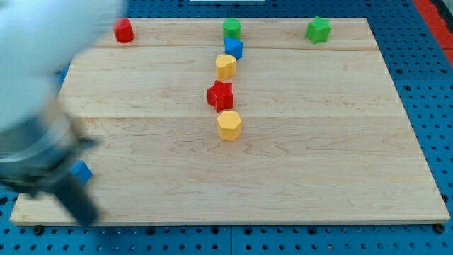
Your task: Move blue cube to the bottom of the yellow hexagon
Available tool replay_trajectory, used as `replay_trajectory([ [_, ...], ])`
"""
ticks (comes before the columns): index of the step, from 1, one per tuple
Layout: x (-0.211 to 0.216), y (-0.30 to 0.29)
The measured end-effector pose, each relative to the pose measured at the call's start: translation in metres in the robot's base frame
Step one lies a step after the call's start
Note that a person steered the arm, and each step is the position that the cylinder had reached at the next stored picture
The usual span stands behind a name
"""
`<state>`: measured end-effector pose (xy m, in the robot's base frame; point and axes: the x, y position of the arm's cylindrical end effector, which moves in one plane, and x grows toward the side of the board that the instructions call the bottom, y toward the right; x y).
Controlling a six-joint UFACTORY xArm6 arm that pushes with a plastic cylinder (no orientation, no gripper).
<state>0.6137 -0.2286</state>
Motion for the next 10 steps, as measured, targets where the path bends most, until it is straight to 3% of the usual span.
replay_trajectory([
  [1,-0.045,-0.033],
  [3,-0.040,0.080],
  [5,-0.043,-0.009],
  [6,-0.069,0.036],
  [8,-0.079,0.140],
  [10,-0.098,0.120],
])
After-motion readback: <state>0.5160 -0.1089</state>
